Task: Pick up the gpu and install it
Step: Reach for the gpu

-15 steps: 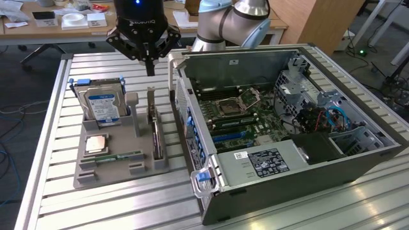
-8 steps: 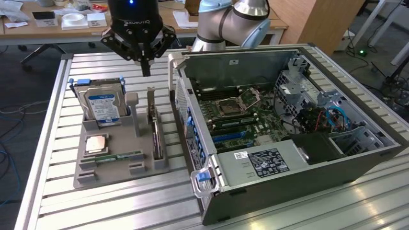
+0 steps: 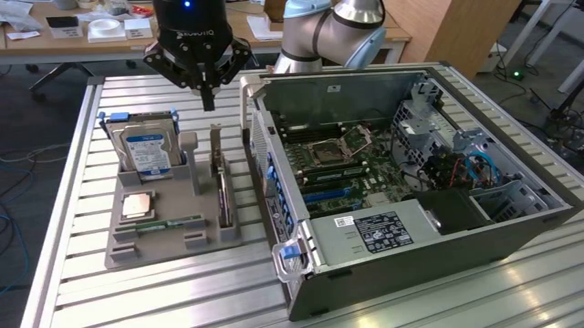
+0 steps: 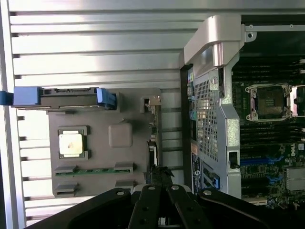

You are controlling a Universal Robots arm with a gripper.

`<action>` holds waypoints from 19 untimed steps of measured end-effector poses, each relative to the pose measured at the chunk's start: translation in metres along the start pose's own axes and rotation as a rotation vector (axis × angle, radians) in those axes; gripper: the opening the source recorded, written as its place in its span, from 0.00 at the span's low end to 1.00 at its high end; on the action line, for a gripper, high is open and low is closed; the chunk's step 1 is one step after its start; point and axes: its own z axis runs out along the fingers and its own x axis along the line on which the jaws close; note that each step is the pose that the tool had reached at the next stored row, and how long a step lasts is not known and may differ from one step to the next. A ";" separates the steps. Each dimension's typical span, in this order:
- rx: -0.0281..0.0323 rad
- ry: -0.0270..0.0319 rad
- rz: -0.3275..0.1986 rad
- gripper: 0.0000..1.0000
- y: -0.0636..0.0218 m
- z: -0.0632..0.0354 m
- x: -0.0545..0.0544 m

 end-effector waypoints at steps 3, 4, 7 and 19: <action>0.0000 0.0000 0.000 0.11 -0.0058 -0.0003 0.001; 0.0000 0.0000 0.000 0.11 -0.0079 -0.0004 0.001; 0.0000 0.0000 0.000 0.11 -0.0129 -0.0008 0.003; 0.0060 -0.0003 0.000 0.11 -0.0245 -0.0005 0.005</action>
